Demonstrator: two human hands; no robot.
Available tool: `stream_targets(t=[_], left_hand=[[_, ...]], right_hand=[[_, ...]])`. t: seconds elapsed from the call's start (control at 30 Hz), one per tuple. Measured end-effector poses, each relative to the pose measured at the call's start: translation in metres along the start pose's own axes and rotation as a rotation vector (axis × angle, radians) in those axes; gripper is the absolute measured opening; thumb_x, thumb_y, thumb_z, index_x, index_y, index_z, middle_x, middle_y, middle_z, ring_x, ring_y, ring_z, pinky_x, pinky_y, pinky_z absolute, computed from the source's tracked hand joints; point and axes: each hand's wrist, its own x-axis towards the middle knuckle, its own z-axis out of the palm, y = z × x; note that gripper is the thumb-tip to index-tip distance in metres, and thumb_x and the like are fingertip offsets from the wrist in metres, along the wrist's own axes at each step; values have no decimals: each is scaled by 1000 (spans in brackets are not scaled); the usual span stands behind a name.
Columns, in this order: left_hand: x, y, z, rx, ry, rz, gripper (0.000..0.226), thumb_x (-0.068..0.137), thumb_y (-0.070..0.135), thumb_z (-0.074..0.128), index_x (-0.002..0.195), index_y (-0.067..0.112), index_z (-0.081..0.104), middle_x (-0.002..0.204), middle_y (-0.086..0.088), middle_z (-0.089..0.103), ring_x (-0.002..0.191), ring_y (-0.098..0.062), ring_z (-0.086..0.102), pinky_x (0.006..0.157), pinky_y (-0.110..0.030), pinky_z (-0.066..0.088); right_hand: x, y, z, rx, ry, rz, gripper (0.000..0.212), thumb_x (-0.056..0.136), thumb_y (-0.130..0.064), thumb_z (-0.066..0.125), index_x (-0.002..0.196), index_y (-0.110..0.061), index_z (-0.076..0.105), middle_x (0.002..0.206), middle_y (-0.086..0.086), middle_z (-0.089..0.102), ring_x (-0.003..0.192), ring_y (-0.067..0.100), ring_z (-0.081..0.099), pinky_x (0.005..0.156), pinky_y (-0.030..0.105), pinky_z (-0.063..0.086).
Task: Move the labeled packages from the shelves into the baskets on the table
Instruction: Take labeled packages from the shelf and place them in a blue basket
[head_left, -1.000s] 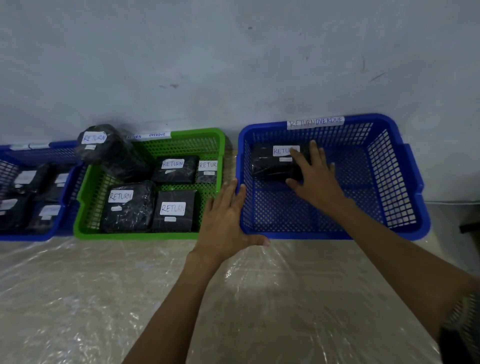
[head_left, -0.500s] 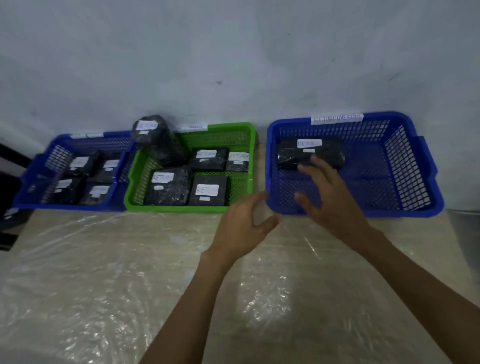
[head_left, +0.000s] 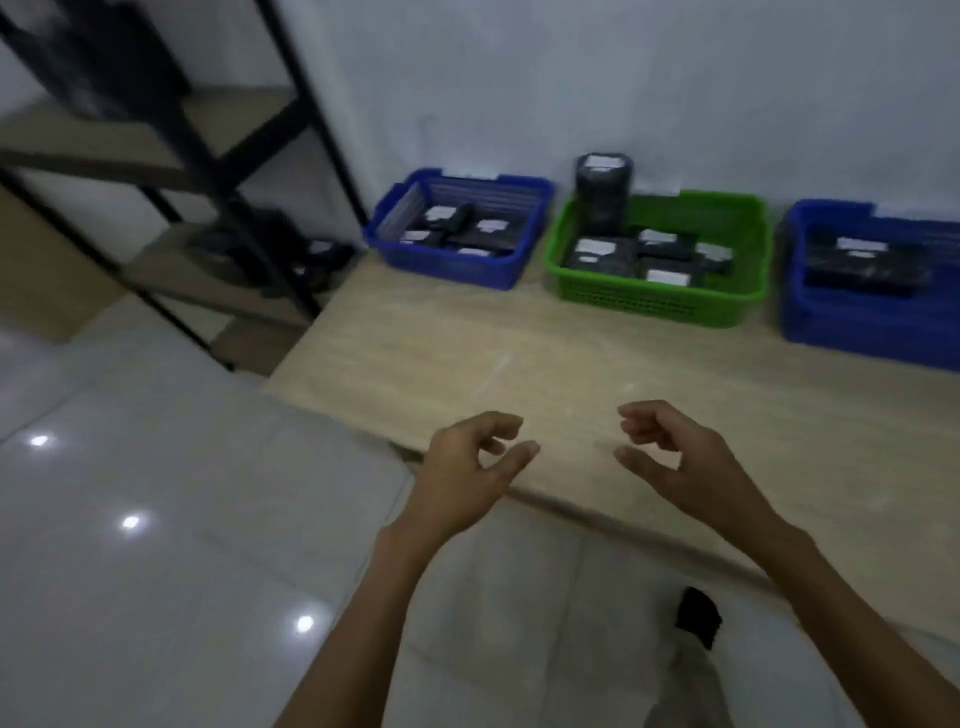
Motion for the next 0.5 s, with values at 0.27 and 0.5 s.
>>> stream_targets(t=[0.27, 0.5], left_hand=[[-72, -77, -162, 15, 128, -36, 31, 83, 36, 70, 109, 17, 70, 93, 12, 69, 81, 4, 61, 70, -11, 48], [-65, -169, -270, 52, 145, -37, 27, 85, 38, 68, 108, 23, 67, 98, 14, 67, 85, 7, 61, 72, -5, 45]], right_hand=[[2, -141, 126, 42, -138, -36, 34, 82, -26, 71, 106, -40, 53, 101, -15, 62, 92, -5, 59, 76, 4, 40], [67, -202, 249, -19, -272, -111, 36, 82, -27, 71, 115, -27, 57, 104, -14, 61, 98, -2, 58, 78, 4, 41]])
